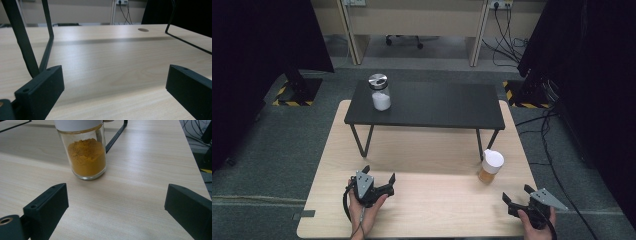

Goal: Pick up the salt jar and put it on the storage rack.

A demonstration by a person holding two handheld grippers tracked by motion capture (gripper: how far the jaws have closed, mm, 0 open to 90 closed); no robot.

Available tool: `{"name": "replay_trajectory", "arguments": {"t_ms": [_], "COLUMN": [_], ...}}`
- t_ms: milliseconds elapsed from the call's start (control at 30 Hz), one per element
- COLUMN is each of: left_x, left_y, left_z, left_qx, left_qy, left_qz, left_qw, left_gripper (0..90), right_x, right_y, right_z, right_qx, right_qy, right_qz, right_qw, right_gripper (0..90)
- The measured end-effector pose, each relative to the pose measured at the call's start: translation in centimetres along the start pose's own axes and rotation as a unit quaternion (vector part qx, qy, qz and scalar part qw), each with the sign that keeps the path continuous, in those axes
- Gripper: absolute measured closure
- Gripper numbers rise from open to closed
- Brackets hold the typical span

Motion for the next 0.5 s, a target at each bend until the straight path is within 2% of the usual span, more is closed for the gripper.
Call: {"name": "replay_trajectory", "arguments": {"t_ms": [233, 500], "left_x": [0.18, 0.14], "left_y": [-0.21, 0.03], "left_z": [0.2, 0.34], "left_qx": [-0.007, -0.006], "left_qy": [-0.014, -0.009], "left_qz": [0.002, 0.007], "left_qw": [0.9999, 0.9999], "left_gripper": [1.6, 2.4], "right_x": [0.01, 0.02], "right_y": [-0.01, -0.02], "right_z": [0.01, -0.02], "right_qx": [-0.002, -0.003], "right_qy": [0.0, -0.001], "right_qz": [0.0, -0.001], "right_qw": [1.0, 1.0], "right_gripper": [5.3, 5.3]}}
Point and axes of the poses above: each handheld gripper's, and its own axes: x roughly forward along the jaws, z roughly out of its underside, y roughly to its right, the point moved 3 cm from there along x, roughly forward along the jaws, and after that the axes turned 1 degree about -z, right-handed, at the moved point
